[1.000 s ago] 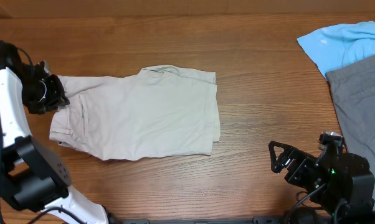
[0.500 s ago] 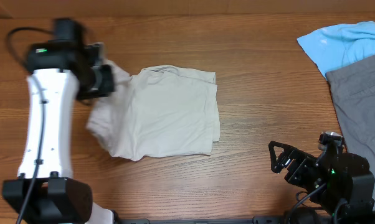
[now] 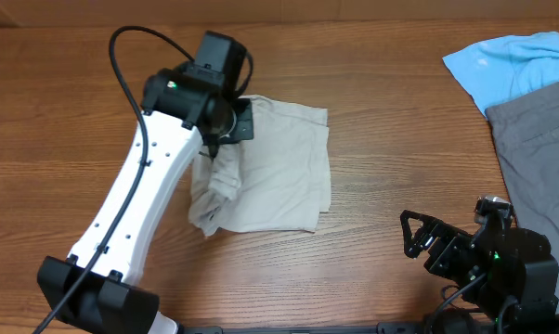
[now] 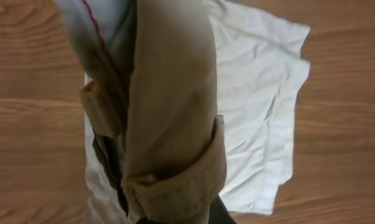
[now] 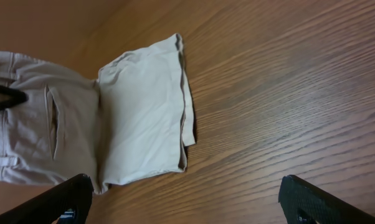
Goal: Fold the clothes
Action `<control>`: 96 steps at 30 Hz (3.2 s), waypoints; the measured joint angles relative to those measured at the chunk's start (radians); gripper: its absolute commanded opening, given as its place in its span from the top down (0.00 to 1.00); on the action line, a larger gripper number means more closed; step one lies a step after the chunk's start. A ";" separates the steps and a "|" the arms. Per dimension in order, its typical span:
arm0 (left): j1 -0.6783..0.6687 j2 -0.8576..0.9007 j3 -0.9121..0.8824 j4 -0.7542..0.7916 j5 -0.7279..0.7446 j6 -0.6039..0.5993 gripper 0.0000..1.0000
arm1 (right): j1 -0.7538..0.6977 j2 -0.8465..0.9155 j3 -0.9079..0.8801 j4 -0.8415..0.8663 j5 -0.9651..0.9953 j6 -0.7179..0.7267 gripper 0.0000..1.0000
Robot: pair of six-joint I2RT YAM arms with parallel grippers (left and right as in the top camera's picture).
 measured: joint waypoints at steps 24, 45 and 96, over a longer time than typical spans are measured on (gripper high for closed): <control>-0.157 0.150 0.000 0.155 0.042 -0.177 0.96 | 0.000 0.000 0.000 0.000 0.000 0.000 0.00; -0.188 0.241 0.001 0.252 0.111 -0.304 0.96 | 0.000 0.000 0.000 0.000 0.000 0.000 0.00; 0.402 -0.157 0.001 -0.180 -0.004 0.082 0.96 | 0.000 0.000 0.000 -0.001 0.000 0.000 0.00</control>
